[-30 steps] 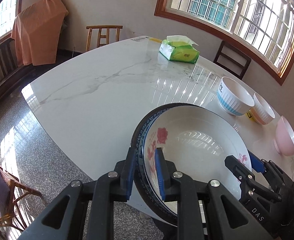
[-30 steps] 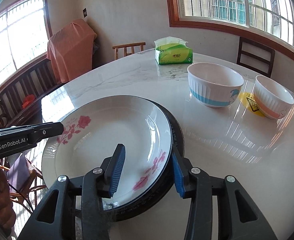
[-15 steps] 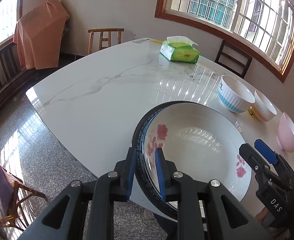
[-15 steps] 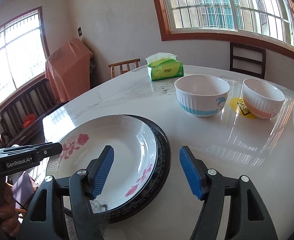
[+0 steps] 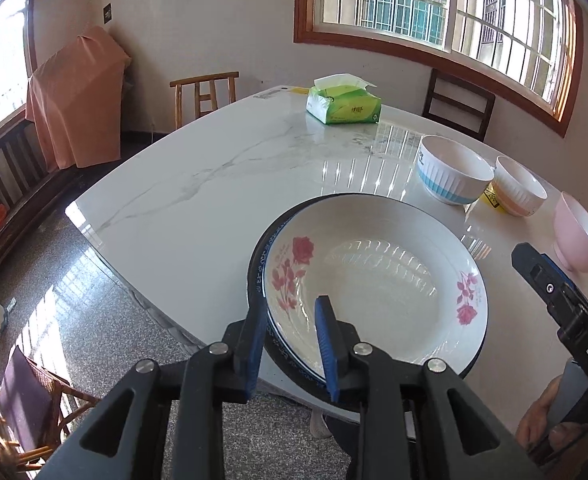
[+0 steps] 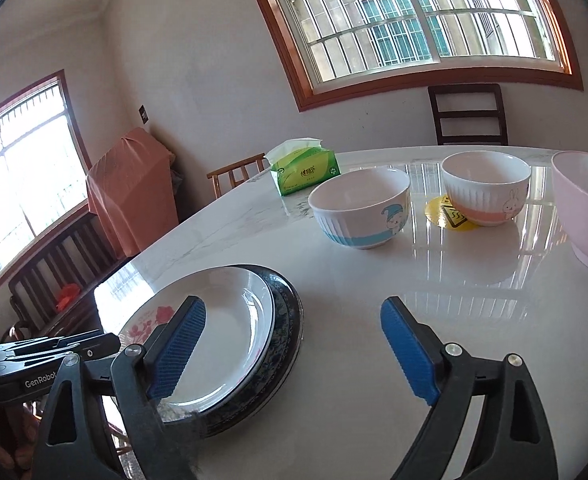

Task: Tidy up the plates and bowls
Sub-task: 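Lower the dish onto the plate stack and open both tools, then move both tools toward the rim of the large pink bowl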

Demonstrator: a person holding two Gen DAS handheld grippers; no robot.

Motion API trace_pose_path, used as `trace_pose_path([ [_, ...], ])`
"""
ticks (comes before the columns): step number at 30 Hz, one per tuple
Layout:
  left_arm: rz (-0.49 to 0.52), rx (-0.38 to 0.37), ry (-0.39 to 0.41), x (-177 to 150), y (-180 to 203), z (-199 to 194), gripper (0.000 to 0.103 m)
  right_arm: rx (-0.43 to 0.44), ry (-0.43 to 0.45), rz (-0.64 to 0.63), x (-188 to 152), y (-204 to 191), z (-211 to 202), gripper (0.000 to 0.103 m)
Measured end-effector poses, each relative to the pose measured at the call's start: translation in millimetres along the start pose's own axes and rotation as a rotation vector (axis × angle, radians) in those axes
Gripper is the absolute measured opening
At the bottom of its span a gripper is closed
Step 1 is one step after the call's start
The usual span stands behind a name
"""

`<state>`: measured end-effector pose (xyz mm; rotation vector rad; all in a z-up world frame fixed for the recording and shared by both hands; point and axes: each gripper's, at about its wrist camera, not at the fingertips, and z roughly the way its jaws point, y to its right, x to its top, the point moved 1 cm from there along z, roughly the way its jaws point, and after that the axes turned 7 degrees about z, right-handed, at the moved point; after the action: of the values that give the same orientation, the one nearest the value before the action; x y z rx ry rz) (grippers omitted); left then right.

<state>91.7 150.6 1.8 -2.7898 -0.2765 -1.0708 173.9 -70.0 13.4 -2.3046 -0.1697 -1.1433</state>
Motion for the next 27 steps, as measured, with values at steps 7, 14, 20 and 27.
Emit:
trace_pose_path([
  [7,0.098,0.009,0.023,-2.1,37.4,-15.7,0.029,-0.070,0.043,0.095,6.1,51.1,-34.1,0.090],
  [14,0.220,0.005,0.039,-2.9,87.7,-26.5,0.029,-0.180,0.099,0.238,7.0,125.5,-90.9,0.090],
  [20,0.324,-0.005,0.052,-2.4,135.7,-31.0,0.030,-0.299,0.153,0.327,9.9,185.9,-136.2,0.090],
  [27,0.385,-0.160,0.000,6.5,192.8,-23.3,0.030,-0.305,0.134,0.457,17.6,246.2,-153.1,0.090],
])
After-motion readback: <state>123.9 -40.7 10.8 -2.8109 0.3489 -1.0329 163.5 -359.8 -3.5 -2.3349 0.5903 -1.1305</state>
